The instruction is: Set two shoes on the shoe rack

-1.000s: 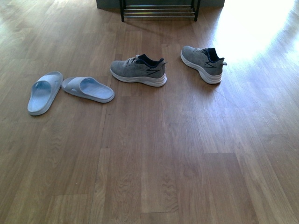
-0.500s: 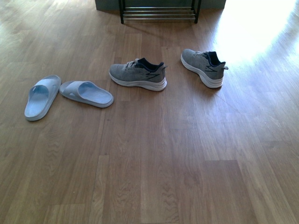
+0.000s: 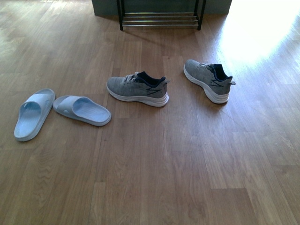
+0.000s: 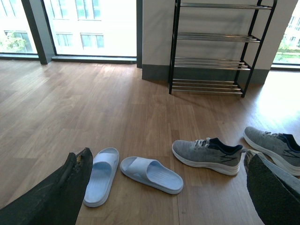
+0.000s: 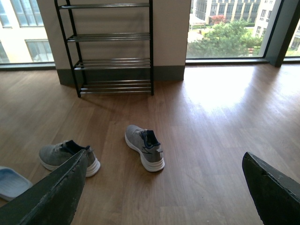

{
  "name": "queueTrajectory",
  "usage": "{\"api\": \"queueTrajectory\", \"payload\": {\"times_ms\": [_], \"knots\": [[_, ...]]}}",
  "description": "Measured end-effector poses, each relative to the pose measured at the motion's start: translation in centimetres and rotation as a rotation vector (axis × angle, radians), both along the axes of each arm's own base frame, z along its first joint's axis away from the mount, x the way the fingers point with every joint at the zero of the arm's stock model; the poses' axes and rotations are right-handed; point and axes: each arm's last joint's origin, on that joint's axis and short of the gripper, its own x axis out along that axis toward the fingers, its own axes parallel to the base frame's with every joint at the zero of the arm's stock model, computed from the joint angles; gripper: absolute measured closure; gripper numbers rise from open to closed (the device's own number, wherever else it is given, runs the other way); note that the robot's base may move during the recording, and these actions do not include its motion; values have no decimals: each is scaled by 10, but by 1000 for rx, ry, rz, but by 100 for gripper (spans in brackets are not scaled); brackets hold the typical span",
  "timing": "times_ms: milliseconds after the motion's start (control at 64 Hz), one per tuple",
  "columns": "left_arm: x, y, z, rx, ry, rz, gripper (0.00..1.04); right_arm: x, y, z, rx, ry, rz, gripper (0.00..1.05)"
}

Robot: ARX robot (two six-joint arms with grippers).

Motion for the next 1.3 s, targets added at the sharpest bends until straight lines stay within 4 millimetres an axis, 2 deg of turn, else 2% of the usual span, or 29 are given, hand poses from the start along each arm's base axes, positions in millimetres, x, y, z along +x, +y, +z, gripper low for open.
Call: {"api": "queueTrajectory", "payload": {"times_ms": [1297], "knots": [[0, 0, 0, 0, 0, 0, 9, 0, 0, 0, 0, 1, 2, 9]]}}
